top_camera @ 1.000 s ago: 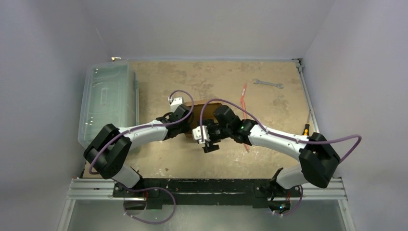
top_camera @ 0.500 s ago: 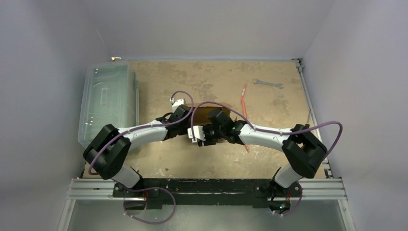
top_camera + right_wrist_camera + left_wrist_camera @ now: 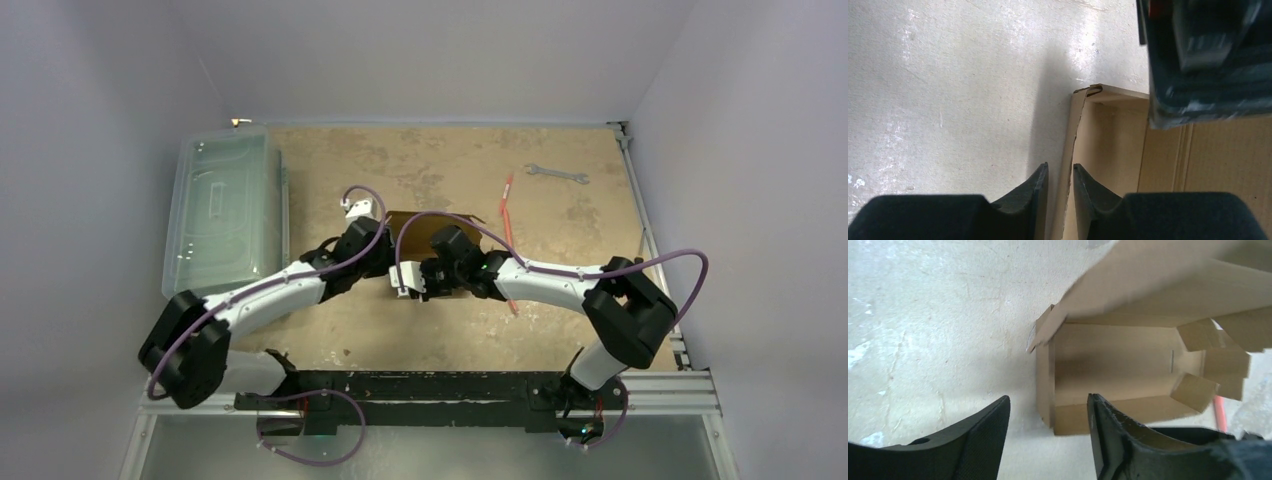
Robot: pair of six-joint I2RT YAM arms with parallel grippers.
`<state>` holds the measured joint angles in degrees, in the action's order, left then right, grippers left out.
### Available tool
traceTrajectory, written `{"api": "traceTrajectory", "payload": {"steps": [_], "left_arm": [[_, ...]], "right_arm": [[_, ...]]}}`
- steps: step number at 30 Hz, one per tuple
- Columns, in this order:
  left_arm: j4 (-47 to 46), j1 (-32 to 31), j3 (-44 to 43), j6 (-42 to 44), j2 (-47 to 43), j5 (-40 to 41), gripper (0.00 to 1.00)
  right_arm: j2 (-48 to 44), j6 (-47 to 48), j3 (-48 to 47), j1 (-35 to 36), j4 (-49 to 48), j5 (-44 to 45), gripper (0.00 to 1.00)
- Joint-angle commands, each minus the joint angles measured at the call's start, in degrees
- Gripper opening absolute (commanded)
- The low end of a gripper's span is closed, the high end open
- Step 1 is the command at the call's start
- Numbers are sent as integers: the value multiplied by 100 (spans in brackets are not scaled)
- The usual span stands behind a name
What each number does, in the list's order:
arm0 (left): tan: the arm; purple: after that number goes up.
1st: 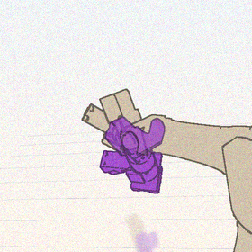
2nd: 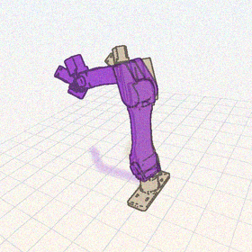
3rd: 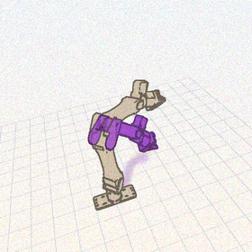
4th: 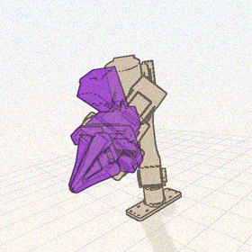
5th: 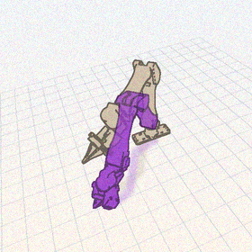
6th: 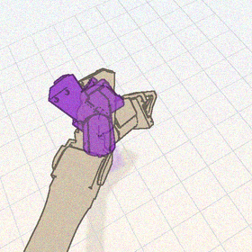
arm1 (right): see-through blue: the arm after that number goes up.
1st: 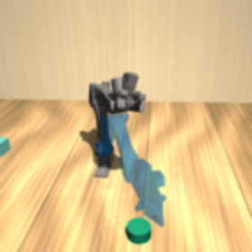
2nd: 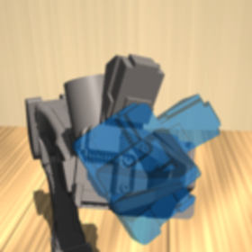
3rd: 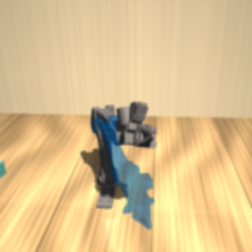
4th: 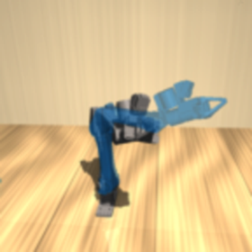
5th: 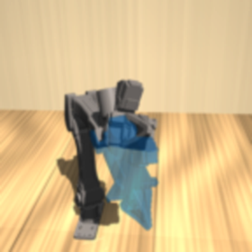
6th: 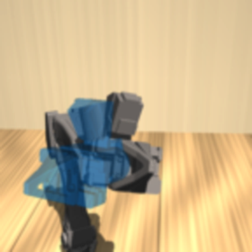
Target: Fold the paper box
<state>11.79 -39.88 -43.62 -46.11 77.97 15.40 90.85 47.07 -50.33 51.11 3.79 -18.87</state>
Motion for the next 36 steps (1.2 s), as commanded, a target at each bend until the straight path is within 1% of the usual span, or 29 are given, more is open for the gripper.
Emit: {"api": "traceTrajectory", "payload": {"steps": [1, 4, 8, 11, 16, 20, 23, 27, 30, 32, 36], "left_arm": [[-122, 7, 507, 381, -996, 171, 60], [-489, 33, 1126, 418, -1741, 154, 63], [-1437, 157, 2177, 300, -2646, -61, 66], [-2130, 411, 2655, 271, -2885, -425, 69], [-3193, 1011, 2838, 326, -2409, -1255, 70], [-4359, 1070, 2824, 557, -1892, -1774, 69], [-4885, 1070, 2819, 778, -1605, -2017, 69], [-5231, 1070, 2798, 1106, -1305, -1929, 68], [-5506, 1070, 2773, 1463, -1078, -1854, 65], [-5488, 1078, 2702, 1601, -935, -1712, 64], [-5568, 1079, 2688, 1744, -672, -1690, 64]], "right_arm": [[30, -132, -100, -8, -167, 77, 25], [47, -138, -100, -43, -161, 81, 20], [40, -32, -92, -66, -63, 13, 12], [15, 104, -68, -90, 19, -28, 6], [-63, 320, -56, -168, 239, -137, 0], [-135, 476, -56, -264, 430, -231, 0], [-138, 544, -92, -302, 565, -299, 0], [-138, 604, -143, -321, 701, -416, 0], [-138, 634, -170, -330, 790, -474, 0], [-134, 637, -181, -345, 806, -488, 0], [-153, 487, -259, -418, 827, -600, 0]]}}
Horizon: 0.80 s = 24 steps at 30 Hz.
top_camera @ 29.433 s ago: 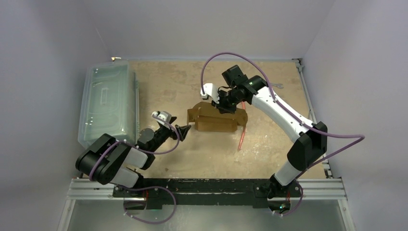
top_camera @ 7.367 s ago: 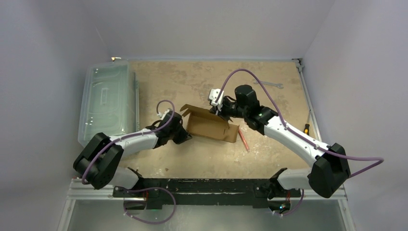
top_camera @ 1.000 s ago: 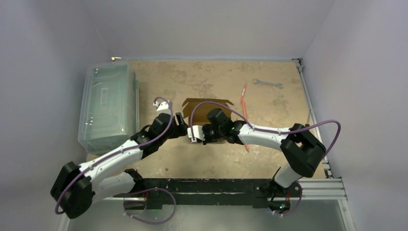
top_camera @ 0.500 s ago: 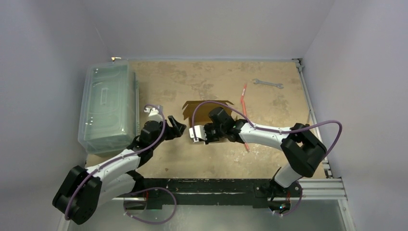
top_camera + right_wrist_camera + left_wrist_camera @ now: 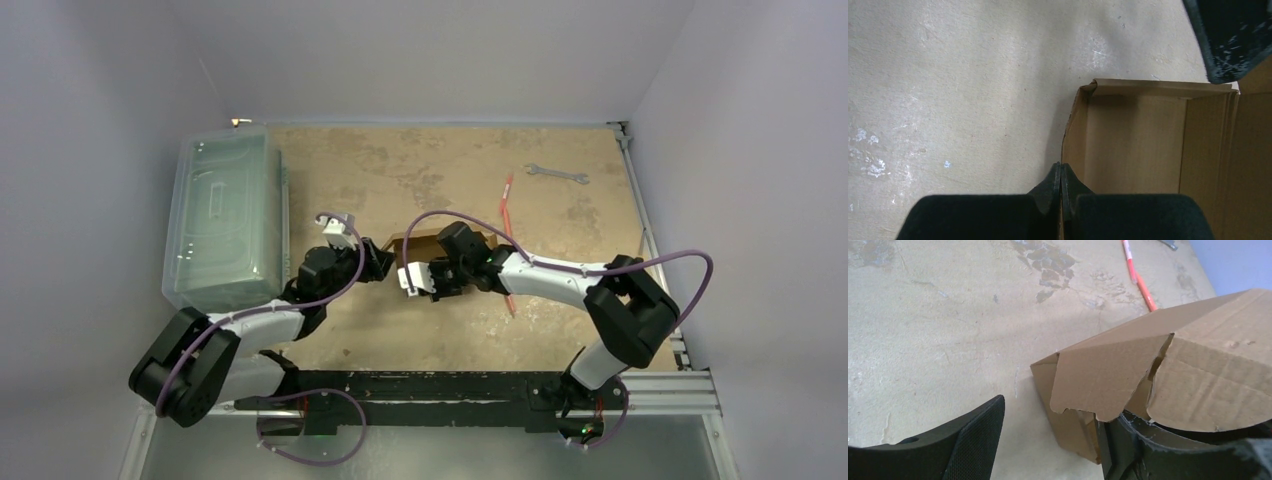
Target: Fold the paper box
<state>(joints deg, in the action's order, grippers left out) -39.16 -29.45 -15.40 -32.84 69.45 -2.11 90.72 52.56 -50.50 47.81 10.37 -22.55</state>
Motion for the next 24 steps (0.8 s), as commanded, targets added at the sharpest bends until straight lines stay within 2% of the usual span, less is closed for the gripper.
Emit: {"api": "traceTrajectory", "payload": {"steps": [1, 8, 17, 24], "left_arm": [[-533, 36, -114, 433, 235, 58, 64], [-1218, 36, -64, 757, 595, -167, 64], [-1351, 36, -265, 641, 1015, -195, 59], [-1301, 36, -384, 514, 1199, 23, 60]], "right_arm": [[-148, -89, -268, -108, 182, -259, 0], [-195, -214, -335, -166, 197, -340, 1], [-149, -561, -379, -185, -20, -232, 32], [56, -799, -449, -26, -272, -58, 38]]}}
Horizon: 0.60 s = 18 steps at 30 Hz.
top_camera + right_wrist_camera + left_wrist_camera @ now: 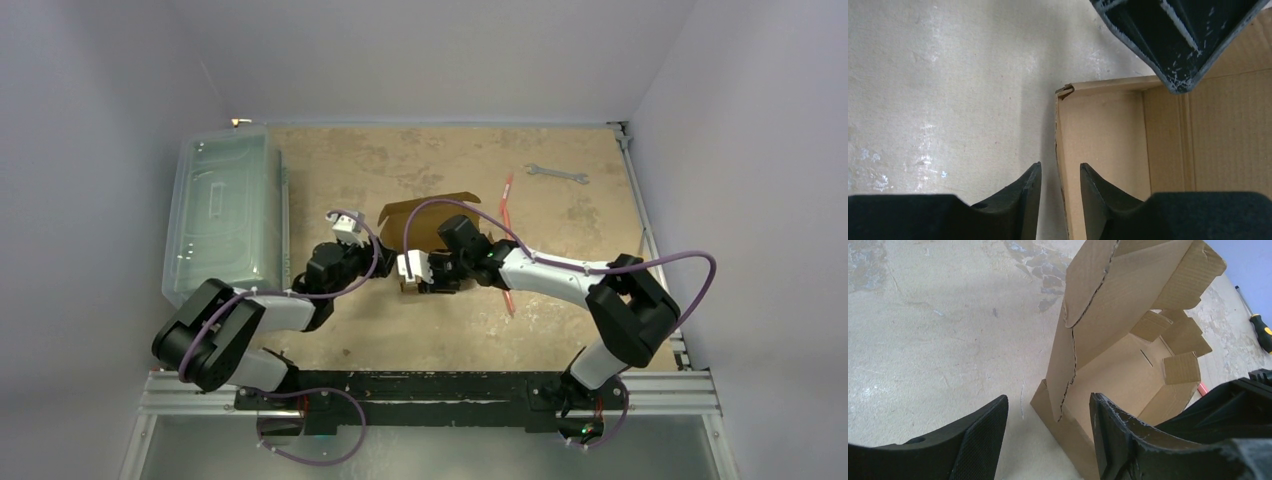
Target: Fold the paper box
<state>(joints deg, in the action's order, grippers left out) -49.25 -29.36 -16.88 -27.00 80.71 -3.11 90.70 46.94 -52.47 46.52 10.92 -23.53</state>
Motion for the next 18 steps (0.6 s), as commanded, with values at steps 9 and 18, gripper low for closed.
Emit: {"api": "traceTrajectory", "payload": {"steps": [9, 18], "left_arm": [[-371, 36, -446, -219, 475, 208, 61], [-1007, 150, -598, -689, 1066, -198, 55]], "right_arm": [[133, -326, -272, 138, -391, 68, 24], [190, -334, -282, 142, -381, 76, 16]]}}
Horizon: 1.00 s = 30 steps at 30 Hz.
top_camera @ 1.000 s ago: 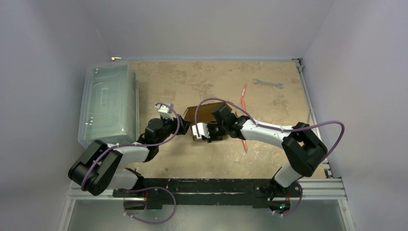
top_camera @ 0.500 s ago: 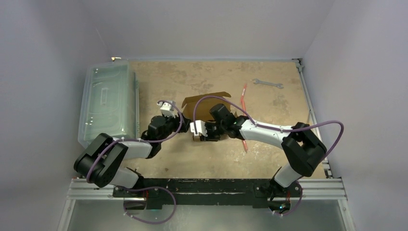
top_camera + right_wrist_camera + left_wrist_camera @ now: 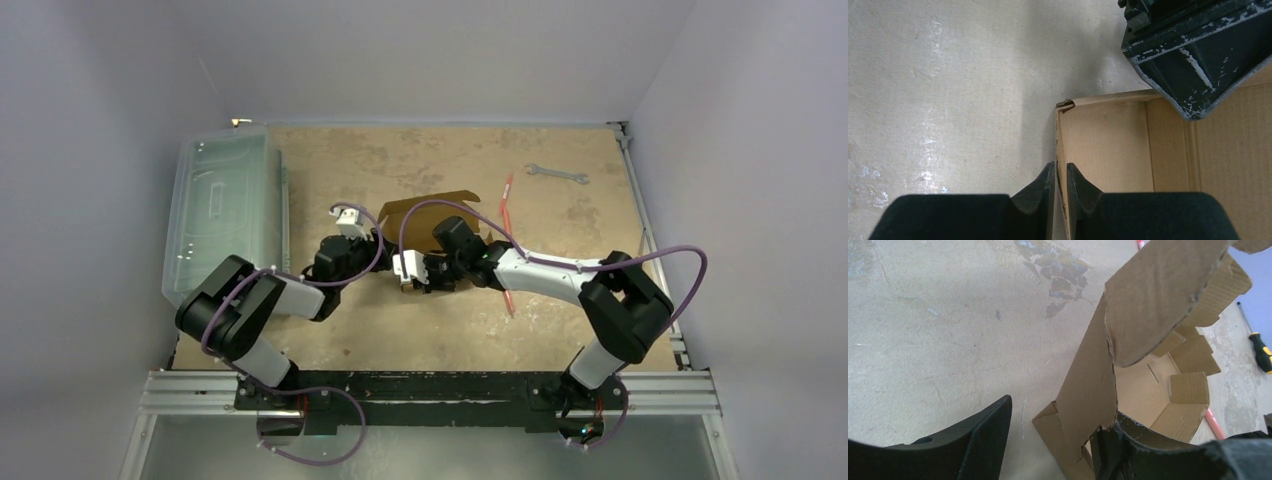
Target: Fold the paper box
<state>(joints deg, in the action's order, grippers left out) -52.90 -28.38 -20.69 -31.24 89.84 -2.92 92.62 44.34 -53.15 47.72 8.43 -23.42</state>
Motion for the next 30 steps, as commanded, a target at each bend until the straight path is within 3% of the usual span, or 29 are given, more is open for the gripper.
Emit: {"api": "traceTrajectory", "payload": {"steps": [1, 8, 17, 30], "left_arm": [[-653, 56, -249, -295, 201, -238, 54], [-649, 69, -401, -341, 423, -350, 50], [-535, 70, -592, -292, 705, -614, 16], [-546, 65, -410, -174, 582, -606, 5]], "right_arm": [[6, -82, -220, 19, -126, 70, 16], [36, -116, -223, 18, -163, 137, 14], [55, -266, -189, 24, -352, 341, 21], [119, -394, -255, 79, -397, 398, 24]]}}
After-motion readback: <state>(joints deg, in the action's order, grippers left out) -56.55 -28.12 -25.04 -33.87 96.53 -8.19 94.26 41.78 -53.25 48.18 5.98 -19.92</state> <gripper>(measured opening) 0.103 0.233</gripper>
